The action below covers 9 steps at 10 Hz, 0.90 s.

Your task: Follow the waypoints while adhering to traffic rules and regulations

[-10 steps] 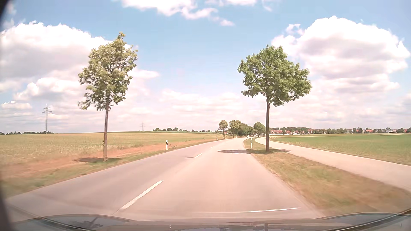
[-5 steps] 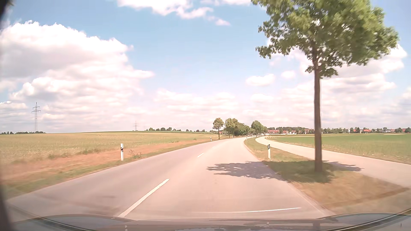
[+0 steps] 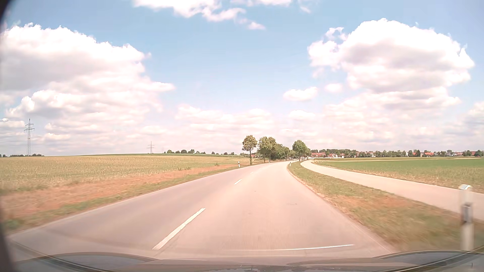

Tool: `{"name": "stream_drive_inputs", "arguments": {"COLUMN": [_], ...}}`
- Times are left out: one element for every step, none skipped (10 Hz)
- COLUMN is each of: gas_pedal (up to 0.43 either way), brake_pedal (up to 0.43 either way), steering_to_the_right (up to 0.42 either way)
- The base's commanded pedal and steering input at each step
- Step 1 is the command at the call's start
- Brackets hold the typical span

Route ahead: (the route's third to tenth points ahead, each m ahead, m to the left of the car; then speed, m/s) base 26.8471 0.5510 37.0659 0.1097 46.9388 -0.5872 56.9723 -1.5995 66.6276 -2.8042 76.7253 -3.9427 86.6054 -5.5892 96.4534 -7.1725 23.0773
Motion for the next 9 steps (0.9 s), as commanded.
{"name": "stream_drive_inputs", "arguments": {"gas_pedal": [0.157,0.157,0.157,0.157,0.157,0.169,0.189,0.197,0.197], "brake_pedal": [0.012,0.012,0.012,0.012,0.012,0.012,0.012,0.012,0.012], "steering_to_the_right": [0.014,0.014,0.014,0.013,0.013,0.013,0.013,0.013,0.013]}}
